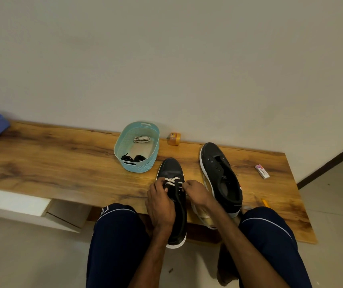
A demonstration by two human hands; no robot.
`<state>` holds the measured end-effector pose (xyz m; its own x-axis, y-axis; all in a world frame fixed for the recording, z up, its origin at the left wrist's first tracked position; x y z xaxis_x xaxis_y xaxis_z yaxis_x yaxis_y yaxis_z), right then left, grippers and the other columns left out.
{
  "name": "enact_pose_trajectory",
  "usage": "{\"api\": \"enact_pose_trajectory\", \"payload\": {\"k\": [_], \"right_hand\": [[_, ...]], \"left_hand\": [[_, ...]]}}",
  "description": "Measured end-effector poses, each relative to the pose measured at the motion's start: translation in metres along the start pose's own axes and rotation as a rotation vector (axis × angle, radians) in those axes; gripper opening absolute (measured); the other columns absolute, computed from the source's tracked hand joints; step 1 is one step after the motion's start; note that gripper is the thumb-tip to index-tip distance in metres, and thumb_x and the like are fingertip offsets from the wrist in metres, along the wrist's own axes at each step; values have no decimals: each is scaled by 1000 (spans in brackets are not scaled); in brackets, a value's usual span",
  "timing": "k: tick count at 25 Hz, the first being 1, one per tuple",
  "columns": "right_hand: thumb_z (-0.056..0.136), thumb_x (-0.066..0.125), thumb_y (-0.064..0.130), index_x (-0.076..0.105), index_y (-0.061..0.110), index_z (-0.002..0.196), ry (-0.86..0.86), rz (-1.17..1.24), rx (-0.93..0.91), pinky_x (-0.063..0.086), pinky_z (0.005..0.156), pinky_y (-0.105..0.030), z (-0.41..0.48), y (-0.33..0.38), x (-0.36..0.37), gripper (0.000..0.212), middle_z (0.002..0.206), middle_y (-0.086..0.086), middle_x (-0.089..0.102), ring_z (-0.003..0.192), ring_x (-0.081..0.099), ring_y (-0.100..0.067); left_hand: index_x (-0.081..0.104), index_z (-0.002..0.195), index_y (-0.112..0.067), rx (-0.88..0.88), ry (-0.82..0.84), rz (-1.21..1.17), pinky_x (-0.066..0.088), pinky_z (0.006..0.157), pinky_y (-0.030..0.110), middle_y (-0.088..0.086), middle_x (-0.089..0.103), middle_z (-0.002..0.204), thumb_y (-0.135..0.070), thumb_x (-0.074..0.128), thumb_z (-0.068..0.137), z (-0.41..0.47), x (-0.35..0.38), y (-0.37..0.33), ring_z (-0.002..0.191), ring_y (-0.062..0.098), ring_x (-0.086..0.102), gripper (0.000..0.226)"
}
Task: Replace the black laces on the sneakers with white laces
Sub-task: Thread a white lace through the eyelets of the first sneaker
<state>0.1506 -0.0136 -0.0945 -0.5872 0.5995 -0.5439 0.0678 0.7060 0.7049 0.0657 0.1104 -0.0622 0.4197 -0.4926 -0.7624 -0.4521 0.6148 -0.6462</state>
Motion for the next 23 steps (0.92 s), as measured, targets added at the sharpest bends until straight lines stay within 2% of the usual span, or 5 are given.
{"api": "enact_pose_trajectory", "payload": {"k": [5,9,14,21,23], "right_hand": [[98,47,28,67,14,74,-40,18,31,36,59,-29,-5,-8,-12,34,65,2,58,62,51,-14],[101,48,40,65,15,92,-234,-176,-17,41,62,-30,-17,-7,-36,31,80,0,64,74,60,-17],[99,43,20,65,17,95,-274,341,146,46,67,-30,-19,-30,-49,23,94,-3,68,81,62,-11],[88,44,-11,59,20,94,-337,582,111,55,85,-43,-9,-18,-28,34,96,-7,62,90,61,-24],[89,51,-12,60,19,96,-367,692,105,55,75,-33,-10,-16,-27,33,97,-6,62,87,61,-20]], "left_hand": [[51,130,-21,0,10,2,47,95,38,-1,56,126,-12,55,96,-1,0,-2,115,16,53,35],[53,127,-19,-32,-19,-73,48,96,41,-1,56,125,-11,53,96,-1,-6,-1,114,17,54,31],[55,123,-19,-92,-47,-166,49,96,43,-1,55,125,-11,53,97,-2,-13,1,115,18,53,27],[56,120,-20,-149,14,-227,50,95,41,-1,53,125,-12,61,94,0,-16,5,116,18,54,28],[56,121,-21,-95,-24,-199,51,92,39,-1,52,123,-18,64,93,0,-24,-2,114,17,52,30]]}}
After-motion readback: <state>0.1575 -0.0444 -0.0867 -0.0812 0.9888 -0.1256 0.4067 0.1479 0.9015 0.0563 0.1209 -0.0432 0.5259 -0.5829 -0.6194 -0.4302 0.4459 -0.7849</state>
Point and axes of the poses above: each hand's wrist, its own z-axis towards the middle knuckle, its own x-axis out of the palm, y = z × x, the point moved 9 cm from there along z, towards the middle knuckle
